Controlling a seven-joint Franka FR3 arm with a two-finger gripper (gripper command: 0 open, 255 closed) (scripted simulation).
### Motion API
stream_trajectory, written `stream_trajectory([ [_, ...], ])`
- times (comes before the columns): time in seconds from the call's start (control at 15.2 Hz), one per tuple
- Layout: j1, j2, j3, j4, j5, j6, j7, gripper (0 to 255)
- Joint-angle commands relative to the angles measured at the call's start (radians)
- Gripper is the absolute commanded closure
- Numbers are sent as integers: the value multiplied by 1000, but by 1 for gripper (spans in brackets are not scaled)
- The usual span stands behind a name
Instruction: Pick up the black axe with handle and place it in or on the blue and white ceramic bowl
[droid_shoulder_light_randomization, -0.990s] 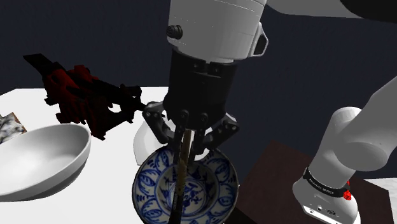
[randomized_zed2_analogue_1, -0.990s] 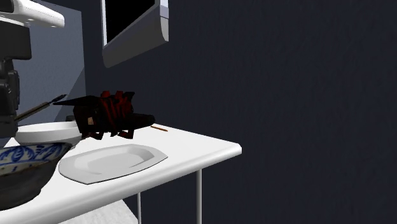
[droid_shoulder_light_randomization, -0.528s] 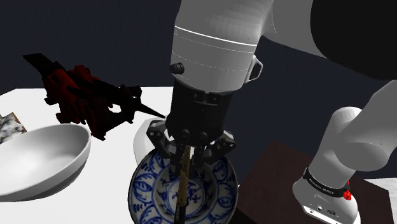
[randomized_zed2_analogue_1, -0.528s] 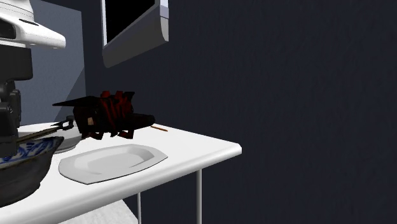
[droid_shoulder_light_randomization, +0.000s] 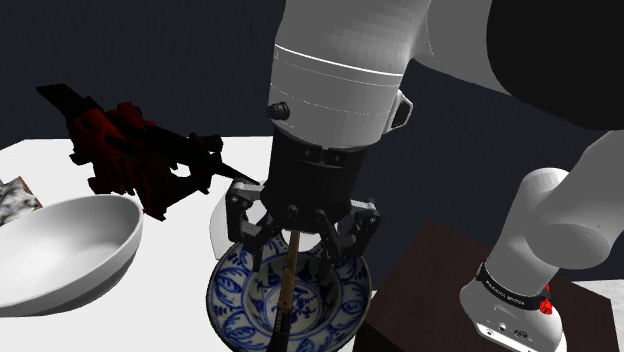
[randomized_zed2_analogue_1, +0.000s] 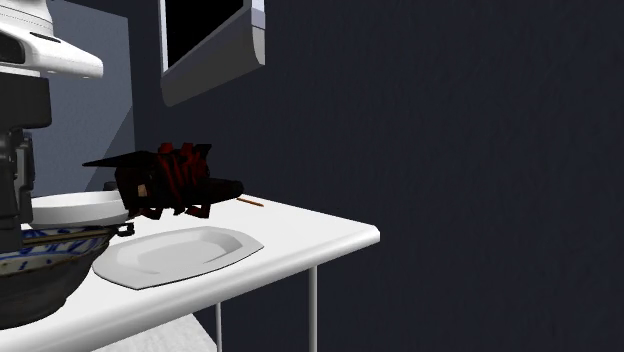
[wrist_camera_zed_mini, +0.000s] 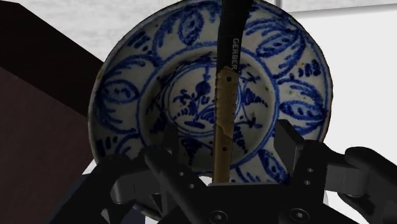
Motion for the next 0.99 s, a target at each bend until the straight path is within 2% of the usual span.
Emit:
stream_trajectory([
  [0.0, 0, 0, 0, 0, 0, 0, 0, 0],
  [0.2, 0, 0, 0, 0, 0, 0, 0, 0],
  [0.46, 3, -21, -34, 107, 3, -127, -4, 0],
  [0.92, 3, -21, -34, 107, 3, -127, -4, 0],
])
